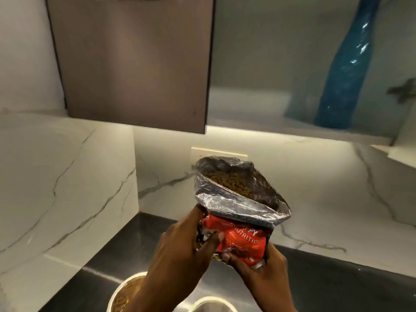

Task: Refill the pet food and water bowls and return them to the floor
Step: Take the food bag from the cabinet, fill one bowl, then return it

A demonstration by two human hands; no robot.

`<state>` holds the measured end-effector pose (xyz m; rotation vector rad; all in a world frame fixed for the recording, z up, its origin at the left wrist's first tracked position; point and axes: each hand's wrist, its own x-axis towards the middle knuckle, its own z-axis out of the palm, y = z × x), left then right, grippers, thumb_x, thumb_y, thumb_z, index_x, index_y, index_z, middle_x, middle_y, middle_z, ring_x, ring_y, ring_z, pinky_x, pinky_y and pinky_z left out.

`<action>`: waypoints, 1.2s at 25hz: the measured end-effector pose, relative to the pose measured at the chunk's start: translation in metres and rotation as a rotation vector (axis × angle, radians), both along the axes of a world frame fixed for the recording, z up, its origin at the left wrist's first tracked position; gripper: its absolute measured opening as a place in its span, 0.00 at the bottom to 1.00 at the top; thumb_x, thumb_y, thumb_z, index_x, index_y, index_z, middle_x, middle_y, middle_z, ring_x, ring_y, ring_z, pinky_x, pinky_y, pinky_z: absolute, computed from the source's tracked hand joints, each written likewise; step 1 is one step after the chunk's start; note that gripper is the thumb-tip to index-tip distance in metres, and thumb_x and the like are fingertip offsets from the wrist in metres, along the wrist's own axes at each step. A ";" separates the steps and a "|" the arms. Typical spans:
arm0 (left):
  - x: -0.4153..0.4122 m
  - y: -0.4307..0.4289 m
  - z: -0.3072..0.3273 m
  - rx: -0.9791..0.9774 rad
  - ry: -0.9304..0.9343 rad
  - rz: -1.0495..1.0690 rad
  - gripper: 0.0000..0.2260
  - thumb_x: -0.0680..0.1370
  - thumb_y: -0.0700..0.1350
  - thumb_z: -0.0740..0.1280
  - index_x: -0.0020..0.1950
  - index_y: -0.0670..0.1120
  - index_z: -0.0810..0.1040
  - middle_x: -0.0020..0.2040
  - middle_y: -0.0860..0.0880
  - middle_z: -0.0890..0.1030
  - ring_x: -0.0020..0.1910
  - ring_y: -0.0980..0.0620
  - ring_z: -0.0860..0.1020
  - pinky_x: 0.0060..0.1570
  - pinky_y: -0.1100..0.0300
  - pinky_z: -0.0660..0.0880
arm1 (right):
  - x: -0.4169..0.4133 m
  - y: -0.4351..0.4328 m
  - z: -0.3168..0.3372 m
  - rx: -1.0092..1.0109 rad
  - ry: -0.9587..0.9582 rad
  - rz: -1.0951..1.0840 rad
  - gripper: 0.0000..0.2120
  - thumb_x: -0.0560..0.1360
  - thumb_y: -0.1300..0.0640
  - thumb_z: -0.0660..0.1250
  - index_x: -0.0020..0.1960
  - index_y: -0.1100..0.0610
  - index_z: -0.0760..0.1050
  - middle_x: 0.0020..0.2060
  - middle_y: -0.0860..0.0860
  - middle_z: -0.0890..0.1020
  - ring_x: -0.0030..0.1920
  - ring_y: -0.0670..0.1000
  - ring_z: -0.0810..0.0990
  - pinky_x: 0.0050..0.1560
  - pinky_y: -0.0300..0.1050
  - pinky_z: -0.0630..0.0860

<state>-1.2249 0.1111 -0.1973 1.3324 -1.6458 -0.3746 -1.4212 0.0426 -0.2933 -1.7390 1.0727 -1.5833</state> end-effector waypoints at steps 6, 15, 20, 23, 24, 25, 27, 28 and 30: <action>-0.016 -0.015 0.093 -0.224 -0.026 0.033 0.22 0.76 0.71 0.65 0.70 0.71 0.71 0.58 0.68 0.85 0.57 0.66 0.83 0.62 0.54 0.82 | -0.018 -0.023 0.113 -0.228 0.013 -0.058 0.29 0.61 0.34 0.85 0.59 0.26 0.79 0.52 0.28 0.87 0.53 0.33 0.86 0.44 0.23 0.78; -0.026 -0.082 0.216 -0.364 0.074 -0.155 0.22 0.76 0.60 0.74 0.69 0.58 0.81 0.61 0.58 0.87 0.63 0.57 0.83 0.65 0.45 0.81 | -0.054 -0.067 0.262 -0.358 0.113 -0.022 0.28 0.66 0.48 0.87 0.61 0.32 0.79 0.54 0.33 0.88 0.52 0.38 0.88 0.45 0.29 0.82; -0.032 -0.136 0.230 -0.291 0.164 -0.211 0.18 0.79 0.52 0.75 0.69 0.52 0.82 0.63 0.53 0.86 0.62 0.51 0.84 0.61 0.42 0.83 | -0.065 -0.116 0.293 -0.285 0.242 -0.029 0.31 0.69 0.50 0.86 0.69 0.49 0.80 0.56 0.40 0.89 0.53 0.40 0.89 0.51 0.38 0.87; -0.036 -0.168 0.229 -0.243 0.188 -0.213 0.19 0.80 0.52 0.75 0.70 0.51 0.82 0.64 0.51 0.86 0.60 0.49 0.85 0.61 0.42 0.84 | -0.070 -0.144 0.300 -0.210 0.267 -0.009 0.30 0.71 0.52 0.85 0.70 0.51 0.79 0.59 0.46 0.89 0.55 0.46 0.90 0.57 0.50 0.87; -0.037 -0.177 0.230 -0.241 0.183 -0.208 0.19 0.80 0.53 0.75 0.70 0.51 0.82 0.64 0.52 0.86 0.60 0.50 0.86 0.61 0.42 0.84 | -0.071 -0.153 0.301 -0.188 0.271 -0.004 0.30 0.71 0.52 0.84 0.70 0.52 0.79 0.59 0.47 0.89 0.55 0.47 0.90 0.58 0.51 0.87; -0.039 -0.185 0.231 -0.239 0.175 -0.201 0.19 0.80 0.53 0.75 0.70 0.52 0.82 0.63 0.52 0.86 0.59 0.50 0.86 0.61 0.42 0.83 | -0.071 -0.160 0.302 -0.165 0.277 0.001 0.30 0.71 0.52 0.84 0.70 0.52 0.79 0.60 0.47 0.89 0.55 0.47 0.90 0.59 0.51 0.87; -0.042 -0.203 0.233 -0.231 0.152 -0.180 0.19 0.79 0.52 0.75 0.69 0.52 0.82 0.62 0.52 0.87 0.59 0.50 0.86 0.61 0.43 0.83 | -0.073 -0.175 0.307 -0.118 0.289 0.007 0.30 0.71 0.53 0.84 0.70 0.52 0.79 0.60 0.48 0.89 0.55 0.48 0.90 0.60 0.52 0.86; -0.044 -0.210 0.234 -0.223 0.141 -0.164 0.19 0.79 0.52 0.75 0.70 0.53 0.82 0.62 0.51 0.87 0.58 0.49 0.86 0.61 0.43 0.83 | -0.073 -0.182 0.310 -0.095 0.297 0.011 0.30 0.71 0.53 0.84 0.70 0.53 0.79 0.61 0.49 0.88 0.56 0.49 0.90 0.61 0.52 0.86; -0.050 -0.223 0.235 -0.208 0.125 -0.138 0.19 0.80 0.51 0.75 0.70 0.52 0.81 0.62 0.50 0.87 0.59 0.47 0.86 0.61 0.42 0.83 | -0.075 -0.194 0.315 -0.050 0.312 0.021 0.31 0.71 0.55 0.85 0.71 0.54 0.79 0.62 0.51 0.88 0.58 0.52 0.89 0.64 0.54 0.84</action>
